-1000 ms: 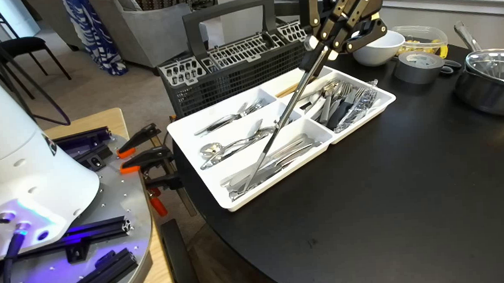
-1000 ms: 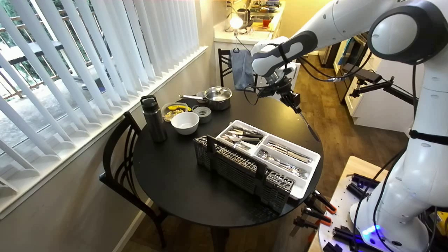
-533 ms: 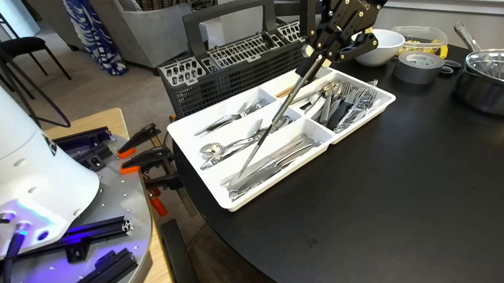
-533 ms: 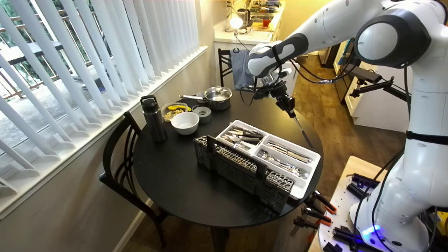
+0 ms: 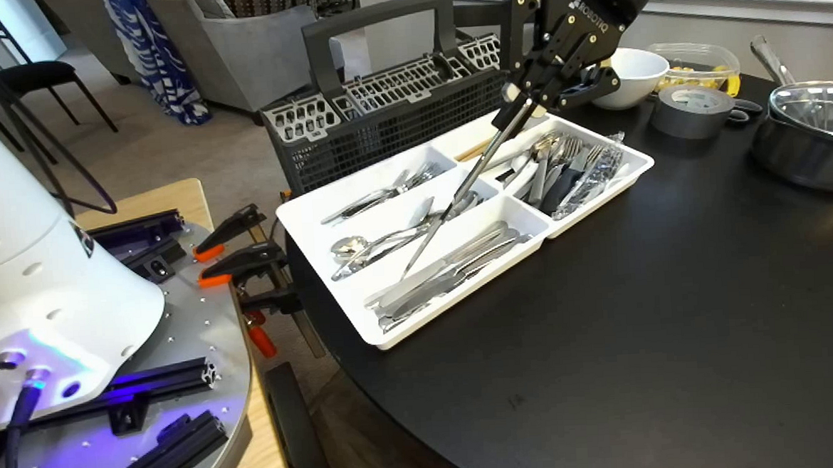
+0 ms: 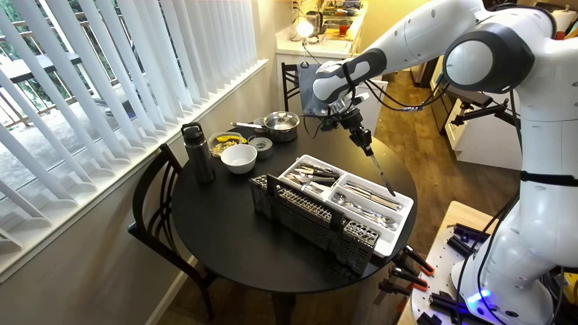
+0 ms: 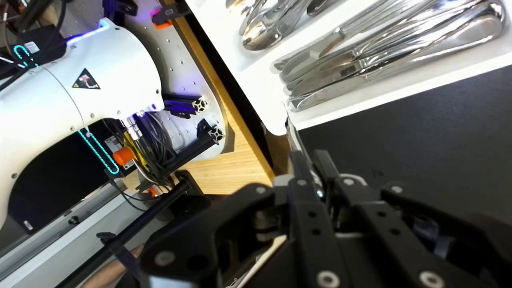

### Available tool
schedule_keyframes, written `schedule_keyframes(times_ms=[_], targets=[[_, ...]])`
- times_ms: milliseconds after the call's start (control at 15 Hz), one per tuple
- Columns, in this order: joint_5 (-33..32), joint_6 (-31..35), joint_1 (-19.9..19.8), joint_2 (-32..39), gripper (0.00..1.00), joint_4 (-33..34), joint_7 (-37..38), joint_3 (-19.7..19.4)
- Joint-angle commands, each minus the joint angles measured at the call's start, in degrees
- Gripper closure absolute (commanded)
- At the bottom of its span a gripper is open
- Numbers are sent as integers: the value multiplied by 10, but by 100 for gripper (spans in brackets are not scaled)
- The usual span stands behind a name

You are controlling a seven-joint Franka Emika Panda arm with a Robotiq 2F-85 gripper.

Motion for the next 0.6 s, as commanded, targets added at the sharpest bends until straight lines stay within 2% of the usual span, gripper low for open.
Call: schedule_keyframes(times_ms=[0, 533], targets=[[13, -23, 11, 21, 98, 26, 14, -4], [11, -36, 23, 48, 98, 49, 12, -3]])
